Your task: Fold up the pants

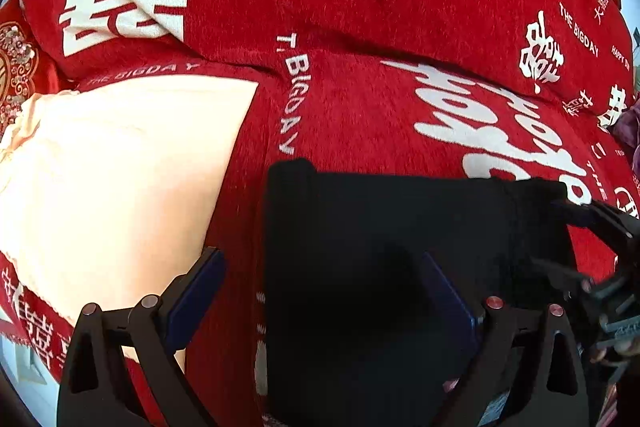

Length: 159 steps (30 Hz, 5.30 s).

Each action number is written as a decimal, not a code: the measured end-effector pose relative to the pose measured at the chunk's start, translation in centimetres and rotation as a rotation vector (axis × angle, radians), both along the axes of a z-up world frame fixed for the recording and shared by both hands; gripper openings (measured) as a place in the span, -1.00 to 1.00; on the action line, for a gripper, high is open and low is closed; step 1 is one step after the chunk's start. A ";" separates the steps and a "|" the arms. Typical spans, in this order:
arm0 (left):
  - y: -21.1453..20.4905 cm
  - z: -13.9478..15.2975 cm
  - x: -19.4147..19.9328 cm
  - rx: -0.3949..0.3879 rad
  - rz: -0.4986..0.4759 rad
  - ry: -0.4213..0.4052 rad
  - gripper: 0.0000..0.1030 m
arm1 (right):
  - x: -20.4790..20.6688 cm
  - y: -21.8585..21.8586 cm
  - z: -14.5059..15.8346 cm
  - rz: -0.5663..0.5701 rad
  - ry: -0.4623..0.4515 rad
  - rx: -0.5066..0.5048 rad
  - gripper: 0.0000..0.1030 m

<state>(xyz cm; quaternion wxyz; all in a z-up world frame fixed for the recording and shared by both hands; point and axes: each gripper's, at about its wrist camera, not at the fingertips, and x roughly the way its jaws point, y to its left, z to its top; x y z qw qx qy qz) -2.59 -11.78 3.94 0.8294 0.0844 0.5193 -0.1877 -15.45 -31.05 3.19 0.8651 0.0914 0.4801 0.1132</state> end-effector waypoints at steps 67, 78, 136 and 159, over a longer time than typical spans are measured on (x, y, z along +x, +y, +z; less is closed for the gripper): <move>3.3 -6.1 -3.3 -0.199 -0.043 0.326 1.00 | -10.1 -6.7 0.2 -0.279 -0.026 0.240 0.99; 3.5 -6.0 -4.1 -0.224 0.007 0.323 1.00 | 1.8 -5.4 -2.2 -0.148 -0.016 0.242 0.98; 0.6 -0.8 -4.4 -0.228 -0.198 0.198 0.08 | -4.3 -3.7 -4.0 -0.042 0.026 0.393 -0.05; -13.6 3.1 -2.0 -0.214 -0.182 0.156 0.08 | -3.1 -15.7 2.0 -0.185 -0.017 0.321 -0.05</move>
